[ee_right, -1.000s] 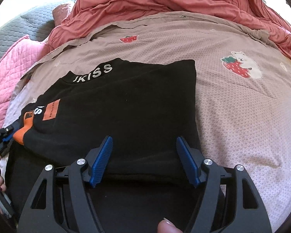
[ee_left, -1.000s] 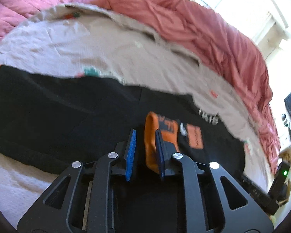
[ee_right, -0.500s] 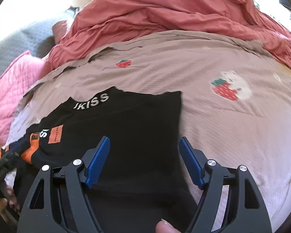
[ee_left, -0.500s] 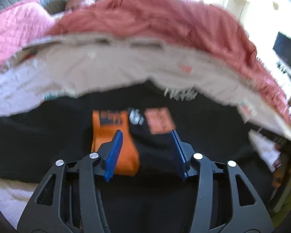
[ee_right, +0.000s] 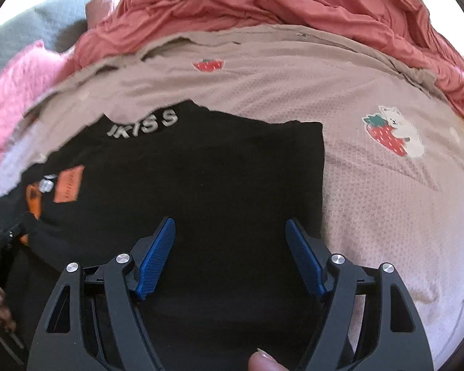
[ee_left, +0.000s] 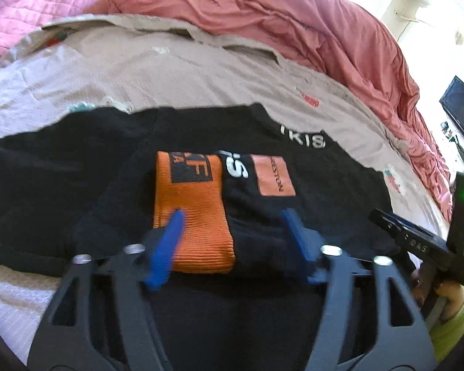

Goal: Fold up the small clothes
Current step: 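Lay the cuff across the shirt body with the left tool and open it, then move the left tool to the other orange sleeve cuff and grasp it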

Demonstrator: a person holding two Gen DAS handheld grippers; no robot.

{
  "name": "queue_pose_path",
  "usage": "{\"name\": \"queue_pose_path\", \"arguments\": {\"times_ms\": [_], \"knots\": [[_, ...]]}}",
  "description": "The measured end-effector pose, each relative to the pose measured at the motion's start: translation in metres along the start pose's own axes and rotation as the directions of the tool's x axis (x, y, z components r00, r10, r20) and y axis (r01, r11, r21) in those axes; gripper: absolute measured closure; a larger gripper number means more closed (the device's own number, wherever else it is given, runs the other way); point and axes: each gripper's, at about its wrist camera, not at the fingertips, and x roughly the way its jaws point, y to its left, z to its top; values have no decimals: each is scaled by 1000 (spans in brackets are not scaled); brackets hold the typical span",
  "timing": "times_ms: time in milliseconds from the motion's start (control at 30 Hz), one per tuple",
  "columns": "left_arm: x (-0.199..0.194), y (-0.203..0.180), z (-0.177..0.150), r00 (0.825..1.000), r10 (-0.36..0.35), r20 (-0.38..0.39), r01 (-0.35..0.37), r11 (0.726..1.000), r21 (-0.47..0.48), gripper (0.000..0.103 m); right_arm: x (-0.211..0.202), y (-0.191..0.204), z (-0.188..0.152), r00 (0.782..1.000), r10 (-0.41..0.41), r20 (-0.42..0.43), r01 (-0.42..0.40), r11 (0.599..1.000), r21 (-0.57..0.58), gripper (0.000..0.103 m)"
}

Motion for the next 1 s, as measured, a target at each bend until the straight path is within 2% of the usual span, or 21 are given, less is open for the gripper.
{"name": "queue_pose_path", "arguments": {"times_ms": [33, 133, 233, 300, 467, 567, 733, 1000], "knots": [[-3, -1, 2, 1000, 19, 13, -19, 1000, -1, 18, -5, 0, -2, 1000, -13, 12, 13, 1000, -4, 27], [-10, 0, 5, 998, 42, 44, -42, 999, -3, 17, -20, -1, -8, 999, -10, 45, 10, 1000, 6, 20], [-17, 1, 6, 995, 75, 63, -75, 997, -8, 10, -28, -4, -11, 999, 4, 50, -4, 1000, 15, 14], [-21, -1, 6, 993, 99, 71, -99, 995, 4, 10, -33, -5, -13, 999, 3, 49, -5, 1000, 23, 7], [-30, -13, 2, 979, 177, 104, -185, 979, 83, 9, -44, -5, -18, 998, 17, 64, -19, 999, 27, 5], [-36, -15, 0, 975, 185, 123, -198, 975, 100, 9, -52, -3, -19, 996, 39, 77, -41, 999, 27, 5], [-50, -8, -2, 971, 190, 147, -203, 976, 82, 9, -65, 5, -19, 993, 64, 103, -66, 998, 10, 5], [-75, 9, -9, 967, 202, 154, -205, 979, 4, 9, -87, 22, -19, 985, 108, 134, -107, 994, -19, 5]]}}
